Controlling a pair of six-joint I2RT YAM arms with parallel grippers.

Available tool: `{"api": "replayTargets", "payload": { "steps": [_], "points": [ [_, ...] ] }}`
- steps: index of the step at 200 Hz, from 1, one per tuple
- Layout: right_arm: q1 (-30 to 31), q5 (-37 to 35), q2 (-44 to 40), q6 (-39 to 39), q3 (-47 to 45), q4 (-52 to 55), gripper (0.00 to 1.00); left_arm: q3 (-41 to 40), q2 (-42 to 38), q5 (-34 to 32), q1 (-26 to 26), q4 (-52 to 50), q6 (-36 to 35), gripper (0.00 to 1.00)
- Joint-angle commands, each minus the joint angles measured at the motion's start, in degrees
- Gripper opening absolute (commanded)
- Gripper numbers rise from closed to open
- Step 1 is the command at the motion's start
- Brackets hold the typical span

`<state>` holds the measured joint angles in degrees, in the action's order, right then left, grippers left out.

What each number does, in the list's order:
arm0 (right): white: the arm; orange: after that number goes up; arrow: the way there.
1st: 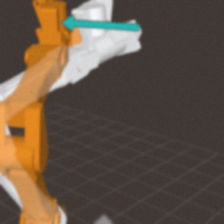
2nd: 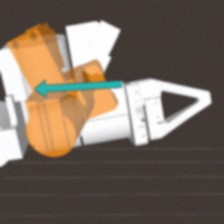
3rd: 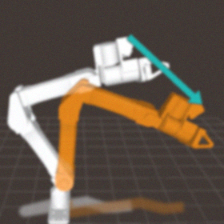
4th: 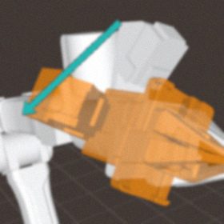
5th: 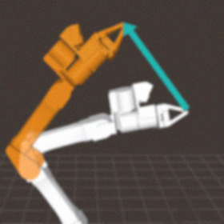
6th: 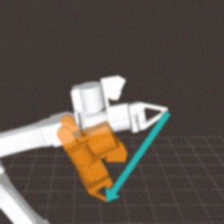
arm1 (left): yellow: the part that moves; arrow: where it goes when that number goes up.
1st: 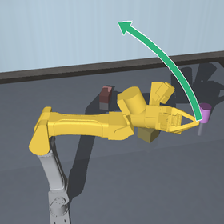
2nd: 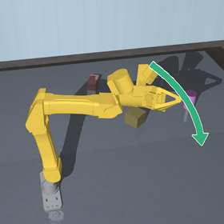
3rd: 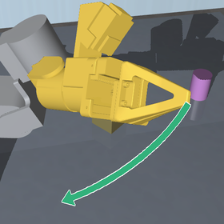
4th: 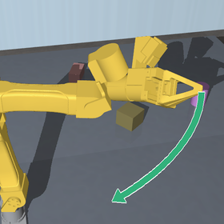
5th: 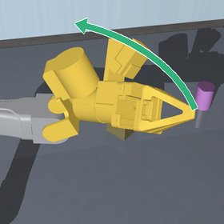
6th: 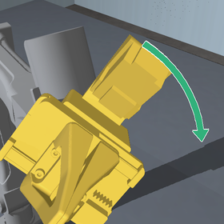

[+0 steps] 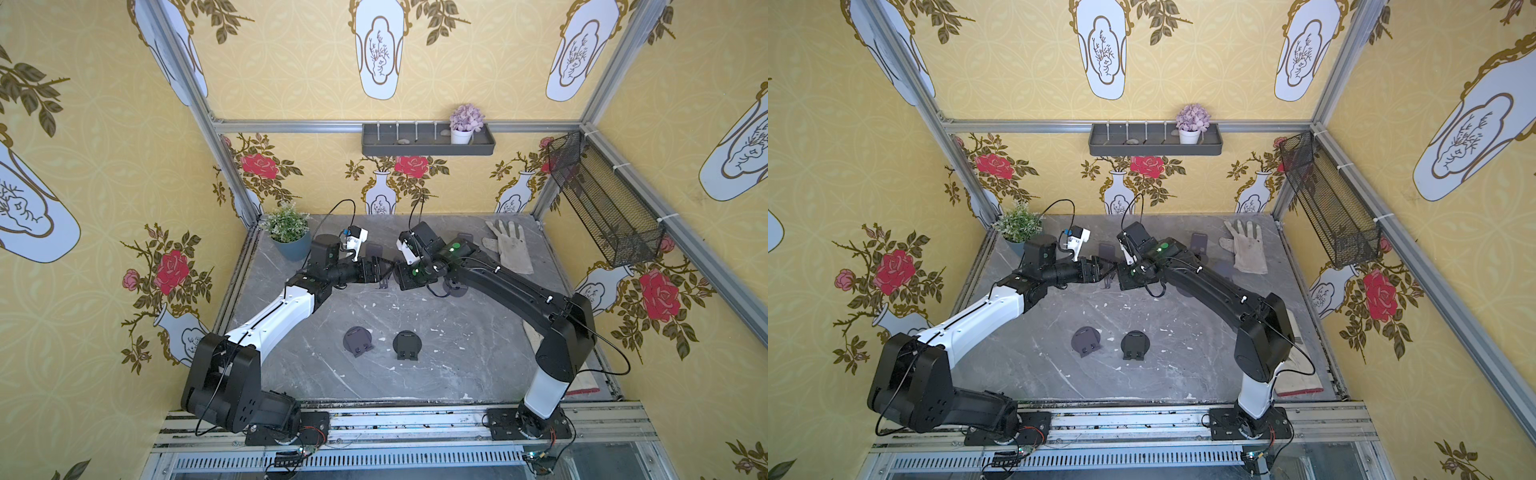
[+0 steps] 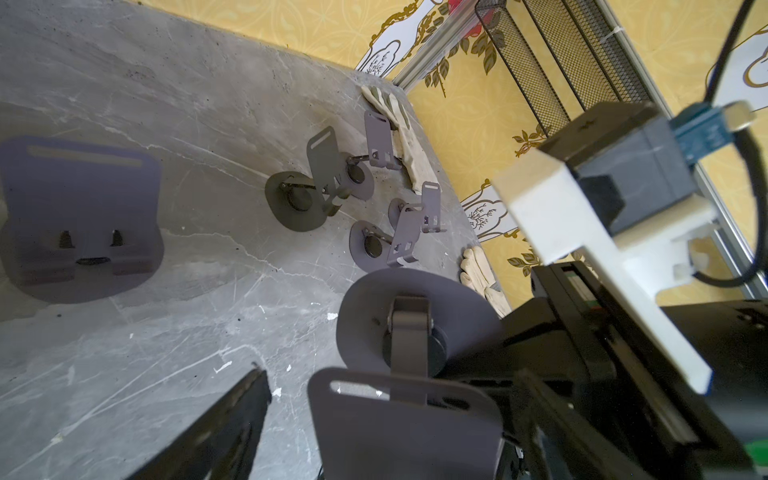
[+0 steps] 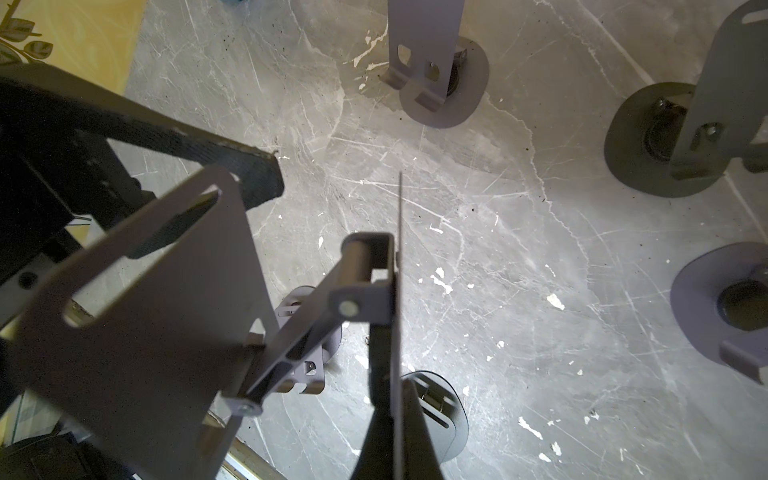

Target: Open the phone stand

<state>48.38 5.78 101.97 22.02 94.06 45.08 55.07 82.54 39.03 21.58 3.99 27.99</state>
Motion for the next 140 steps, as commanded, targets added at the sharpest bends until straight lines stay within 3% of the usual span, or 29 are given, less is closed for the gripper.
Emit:
{"api": "replayTargets", "payload": {
  "steps": [1,59,140],
  "points": [
    [0.3,-0.4,0.7,-0.7,1.2,0.5,0.0,0.3,0.5,-0.2,0.3,0.0,-0.8,0.91],
    [0.6,-0.9,1.8,-0.5,1.7,1.0,0.0,0.3,-0.1,-1.4,0.5,-0.1,-1.0,0.85],
    [0.3,-1.6,2.9,0.4,2.4,1.3,0.0,-0.8,-0.8,-1.3,0.5,0.3,-0.9,0.45]
  ]
}}
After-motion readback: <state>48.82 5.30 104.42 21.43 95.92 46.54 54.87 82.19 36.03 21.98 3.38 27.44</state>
